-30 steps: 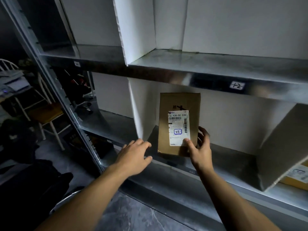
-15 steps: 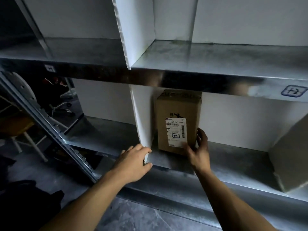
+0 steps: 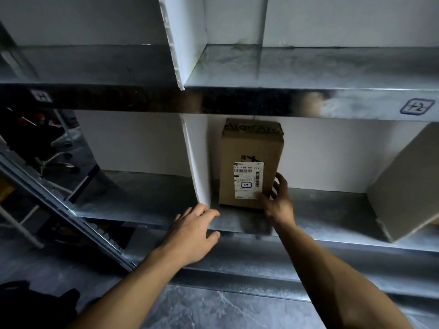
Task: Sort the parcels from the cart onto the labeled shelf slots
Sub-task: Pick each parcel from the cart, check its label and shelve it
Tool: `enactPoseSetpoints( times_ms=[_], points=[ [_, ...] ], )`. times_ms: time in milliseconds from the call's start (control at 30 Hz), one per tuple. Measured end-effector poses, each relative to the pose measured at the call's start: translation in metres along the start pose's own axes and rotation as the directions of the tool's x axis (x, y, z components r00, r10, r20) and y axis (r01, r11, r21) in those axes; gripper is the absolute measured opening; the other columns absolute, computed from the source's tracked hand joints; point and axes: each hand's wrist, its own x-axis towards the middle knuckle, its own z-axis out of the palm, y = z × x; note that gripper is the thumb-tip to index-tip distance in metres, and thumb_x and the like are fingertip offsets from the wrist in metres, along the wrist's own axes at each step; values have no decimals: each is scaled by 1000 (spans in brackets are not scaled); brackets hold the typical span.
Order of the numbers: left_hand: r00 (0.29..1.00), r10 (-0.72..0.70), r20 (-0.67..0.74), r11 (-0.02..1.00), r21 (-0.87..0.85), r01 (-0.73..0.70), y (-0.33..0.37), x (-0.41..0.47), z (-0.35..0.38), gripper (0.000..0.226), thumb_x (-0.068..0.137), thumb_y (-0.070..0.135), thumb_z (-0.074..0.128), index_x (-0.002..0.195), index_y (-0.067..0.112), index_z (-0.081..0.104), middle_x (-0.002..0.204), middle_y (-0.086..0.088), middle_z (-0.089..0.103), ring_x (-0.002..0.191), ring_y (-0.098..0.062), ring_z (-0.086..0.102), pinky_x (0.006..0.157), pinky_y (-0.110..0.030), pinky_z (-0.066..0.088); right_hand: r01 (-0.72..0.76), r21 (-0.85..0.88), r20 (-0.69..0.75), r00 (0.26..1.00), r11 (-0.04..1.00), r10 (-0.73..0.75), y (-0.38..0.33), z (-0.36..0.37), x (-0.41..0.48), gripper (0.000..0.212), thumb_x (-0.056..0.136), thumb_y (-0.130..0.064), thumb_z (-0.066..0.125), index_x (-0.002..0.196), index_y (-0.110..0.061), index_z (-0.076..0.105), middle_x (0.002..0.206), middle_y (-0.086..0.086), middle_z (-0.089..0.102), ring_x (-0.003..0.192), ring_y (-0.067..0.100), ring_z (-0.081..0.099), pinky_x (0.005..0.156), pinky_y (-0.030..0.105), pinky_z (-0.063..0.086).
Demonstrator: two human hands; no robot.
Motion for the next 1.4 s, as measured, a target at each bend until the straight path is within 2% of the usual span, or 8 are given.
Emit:
enactPoseSetpoints(
  times_ms=[267, 467, 700, 767, 867, 1033, 1200, 1400],
  points=[
    [999, 40, 11, 998, -47, -40, 4, -6, 3, 48, 92, 47, 53, 137, 37, 42, 132, 18, 39, 118, -9, 41, 101, -31, 34, -25, -110, 3, 1000, 994, 26, -2, -6, -6, 76, 85, -20, 77, 142, -42, 32, 143, 1, 55, 125, 22, 57, 103, 49, 50],
    [999, 53, 7, 996, -78, -53, 5, -4, -2, 47, 90, 46, 58, 134, 36, 46, 129, 14, 44, 117, -12, 44, 101, -37, 39, -82, -140, 16, 996, 987, 85, -18, -15, -15, 82, 83, -24, 79, 149, -32, 31, 154, 4, 41, 139, 30, 42, 112, 46, 40],
    [993, 114, 8, 989, -95, -112, 44, 12, 4, 49, 89, 44, 59, 135, 33, 48, 132, 10, 45, 123, -16, 44, 104, -38, 40, -34, -407, -5, 999, 913, 35, -15, -56, -47, 69, 91, -37, 69, 150, -23, 37, 153, 4, 43, 140, 24, 42, 114, 44, 38],
    [989, 148, 11, 987, -60, -147, 66, 18, 9, 49, 90, 43, 58, 136, 31, 47, 135, 9, 45, 126, -17, 43, 106, -38, 38, 35, -538, 9, 999, 842, -36, -12, -79, -62, 56, 95, -38, 63, 145, -20, 45, 145, 6, 51, 131, 24, 50, 108, 40, 43],
    [978, 207, 5, 978, -14, -207, 107, 29, 22, 47, 92, 40, 56, 137, 30, 46, 137, 5, 46, 127, -20, 43, 106, -38, 37, 138, -789, 52, 986, 598, -160, -10, -127, -83, 44, 97, -41, 56, 136, -20, 54, 131, 6, 57, 117, 28, 57, 92, 37, 48],
    [927, 373, 43, 926, 50, -375, 213, 45, 56, 46, 92, 40, 53, 137, 30, 45, 135, 2, 48, 123, -21, 45, 102, -37, 38, 82, -966, 40, 984, 247, -171, -15, -239, -129, 38, 95, -48, 46, 120, -20, 55, 114, 7, 59, 104, 34, 59, 80, 39, 47],
    [827, 555, 97, 825, 66, -561, 341, 44, 96, 48, 92, 42, 51, 138, 30, 44, 135, 3, 46, 121, -21, 45, 99, -35, 37, -93, -987, -110, 985, 130, -132, -13, -359, -193, 39, 96, -51, 44, 121, -21, 52, 121, 5, 58, 112, 32, 56, 85, 39, 43],
    [651, 746, 143, 656, 17, -755, 487, 15, 154, 47, 92, 43, 51, 137, 30, 44, 136, 4, 47, 125, -21, 44, 102, -36, 36, -365, -929, -369, 924, 53, -99, 5, -486, -288, 41, 91, -53, 42, 115, -22, 56, 108, 5, 60, 99, 33, 61, 76, 38, 44]
  ],
)
